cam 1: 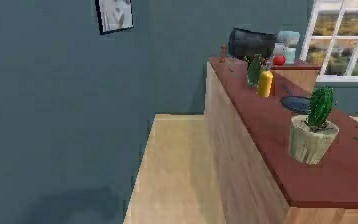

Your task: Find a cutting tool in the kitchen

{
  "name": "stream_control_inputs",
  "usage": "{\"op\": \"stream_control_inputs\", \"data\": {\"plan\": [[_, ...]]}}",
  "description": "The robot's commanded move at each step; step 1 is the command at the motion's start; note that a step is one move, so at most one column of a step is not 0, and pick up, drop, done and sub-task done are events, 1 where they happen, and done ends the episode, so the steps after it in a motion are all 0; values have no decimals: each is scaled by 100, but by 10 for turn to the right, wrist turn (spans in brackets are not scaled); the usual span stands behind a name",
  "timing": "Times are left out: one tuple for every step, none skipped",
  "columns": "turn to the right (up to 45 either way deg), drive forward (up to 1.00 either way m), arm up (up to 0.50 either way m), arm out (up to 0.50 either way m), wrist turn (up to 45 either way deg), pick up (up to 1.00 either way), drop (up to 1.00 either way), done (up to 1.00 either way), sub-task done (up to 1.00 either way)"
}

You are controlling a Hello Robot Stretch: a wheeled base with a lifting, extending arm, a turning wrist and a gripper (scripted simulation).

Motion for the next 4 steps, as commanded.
{"op": "stream_control_inputs", "data": {"plan": [[0,100,0,0,0,0,0,0,0],[0,65,0,0,0,0,0,0,0],[330,0,0,0,0,0,0,0,0],[0,100,0,0,0,0,0,0,0]]}}
